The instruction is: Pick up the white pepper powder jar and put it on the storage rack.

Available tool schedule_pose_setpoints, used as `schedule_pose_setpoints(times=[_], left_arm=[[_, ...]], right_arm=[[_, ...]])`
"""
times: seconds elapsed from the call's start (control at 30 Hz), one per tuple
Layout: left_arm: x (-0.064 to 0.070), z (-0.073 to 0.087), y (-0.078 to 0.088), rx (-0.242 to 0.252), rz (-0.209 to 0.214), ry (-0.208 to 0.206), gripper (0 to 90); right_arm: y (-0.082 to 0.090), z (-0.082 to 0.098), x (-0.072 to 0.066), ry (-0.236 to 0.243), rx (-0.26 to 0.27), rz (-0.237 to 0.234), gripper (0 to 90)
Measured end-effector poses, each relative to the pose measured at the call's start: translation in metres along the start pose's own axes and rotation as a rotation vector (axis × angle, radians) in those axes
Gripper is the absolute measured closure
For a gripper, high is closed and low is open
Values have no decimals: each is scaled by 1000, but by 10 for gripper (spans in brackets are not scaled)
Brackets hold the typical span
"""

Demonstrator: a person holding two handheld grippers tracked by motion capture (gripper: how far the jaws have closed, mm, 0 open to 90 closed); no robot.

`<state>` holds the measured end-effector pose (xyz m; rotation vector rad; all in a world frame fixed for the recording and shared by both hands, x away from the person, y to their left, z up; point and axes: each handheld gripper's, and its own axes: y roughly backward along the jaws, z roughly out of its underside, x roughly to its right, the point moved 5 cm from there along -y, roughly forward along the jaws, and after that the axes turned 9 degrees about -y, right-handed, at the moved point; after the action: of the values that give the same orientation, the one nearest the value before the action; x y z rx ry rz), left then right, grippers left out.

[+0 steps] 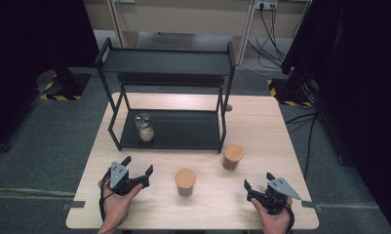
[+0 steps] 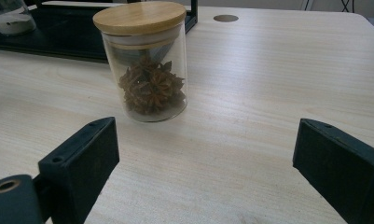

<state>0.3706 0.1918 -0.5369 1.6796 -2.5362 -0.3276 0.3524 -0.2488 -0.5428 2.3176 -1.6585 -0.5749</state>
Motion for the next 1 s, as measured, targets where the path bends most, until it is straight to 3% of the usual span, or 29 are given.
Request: schedule_pose_setpoints(times=[1.0], left_arm=[[2,8,5,8,0,16,76]], right_arm=[[0,0,-1,4,-2,-6,73]])
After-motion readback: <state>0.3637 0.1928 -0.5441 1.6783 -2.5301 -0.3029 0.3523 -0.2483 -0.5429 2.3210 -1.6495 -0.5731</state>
